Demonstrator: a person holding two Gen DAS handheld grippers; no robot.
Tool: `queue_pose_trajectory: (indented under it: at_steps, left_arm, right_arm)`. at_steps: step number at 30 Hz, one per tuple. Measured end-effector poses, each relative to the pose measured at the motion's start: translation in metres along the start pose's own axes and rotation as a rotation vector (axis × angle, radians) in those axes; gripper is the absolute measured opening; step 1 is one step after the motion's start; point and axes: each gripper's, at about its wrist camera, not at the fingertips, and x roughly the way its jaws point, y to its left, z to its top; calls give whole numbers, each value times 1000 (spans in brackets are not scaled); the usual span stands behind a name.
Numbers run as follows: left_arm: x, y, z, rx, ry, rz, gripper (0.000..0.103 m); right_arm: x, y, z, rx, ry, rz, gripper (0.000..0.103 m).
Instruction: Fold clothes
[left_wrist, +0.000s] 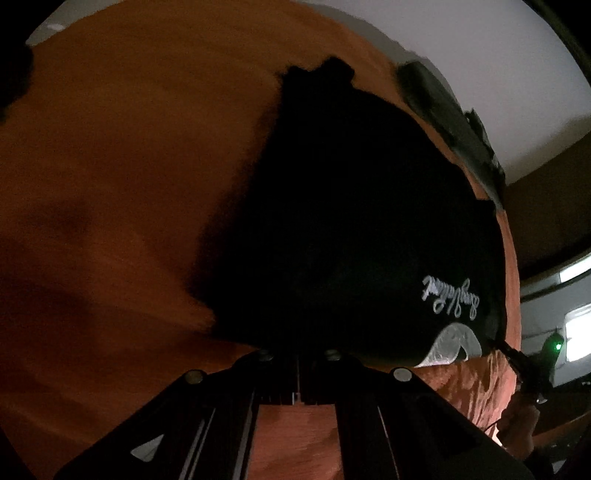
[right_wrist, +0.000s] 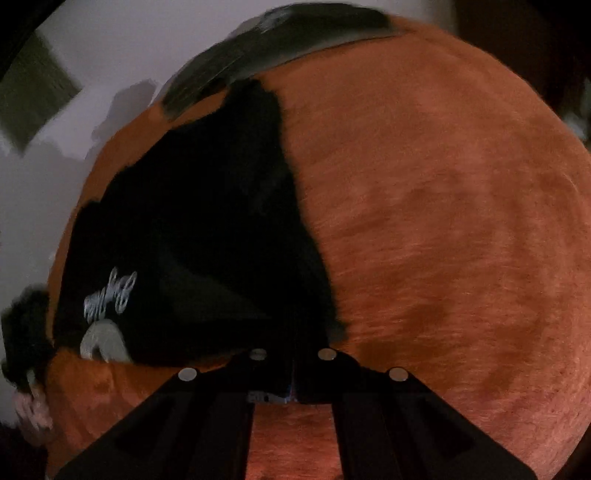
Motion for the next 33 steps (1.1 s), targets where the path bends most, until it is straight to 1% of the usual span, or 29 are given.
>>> queue_pose_trajectory:
  at_steps: [2,3,5,7,9,10,12,13,15,17,18,19,20,21,25,26,27,28,29,30,31,32,33]
  left_arm:
    - [-3,10,1,-20,-3,-13,3]
    - [-4,13,0,-30,-1,-13,3]
    - [-9,18,-2,-42,0,-5,3]
    - [-17,21,1,-48,3,10,3]
    - [-31,24,13,-54,-11,50,3]
    - [-35,19,23,-48,-11,48,4]
    - [-31,-2,45,-12,19,8,5]
    - [-29,-13,56,6,34,-12,6]
    - [-25,-34,79,42,65,-53,14]
    - [-21,-56,101,78,95,-93,43]
    - [-12,-68,112,74,125,-138,47]
    - [4,-81,121,46,168,-206,52]
    - [19,-91,127,26,200,-243,52]
    - [36,-99,132,15,225,-251,53]
    - [102,-134,149,-31,327,-282,53]
    - [117,-143,153,-22,354,-272,53]
    - [129,-152,156,10,381,-242,53]
    - [137,-158,162,34,389,-217,53]
    - [140,-163,170,48,373,-201,53]
    - [143,-167,178,62,357,-185,53]
    - [145,-170,188,69,342,-165,53]
    - [145,-169,199,66,319,-136,53]
    - [145,-166,213,60,286,-97,53]
  right_arm:
    - [7,-3,-2,30,9,32,0]
    - [6,-3,-1,29,10,33,0]
    - [1,-2,3,29,7,25,0]
    - [-13,-2,7,39,-24,-26,0]
    - [-28,-2,14,41,-57,-72,0]
    - [-37,0,22,25,-71,-73,1]
    - [-44,12,42,-27,-68,-45,1]
    - [-44,24,57,-66,-51,-9,1]
    - [-35,50,81,-122,-15,58,2]
    - [-16,82,104,-142,50,149,9]
    - [-6,96,113,-140,81,198,17]
    - [9,112,122,-133,110,252,24]
    - [22,126,127,-132,130,281,27]
    - [37,140,132,-141,157,293,31]
    - [109,190,145,-191,325,290,31]
    - [123,196,147,-191,365,281,31]
    - [135,199,149,-185,403,270,31]
    - [147,202,150,-179,441,259,31]
    - [154,203,154,-174,453,246,31]
    - [158,204,158,-171,451,229,31]
    - [160,204,168,-166,429,213,31]
    - [161,203,178,-160,400,197,31]
    - [159,201,191,-145,347,165,31]
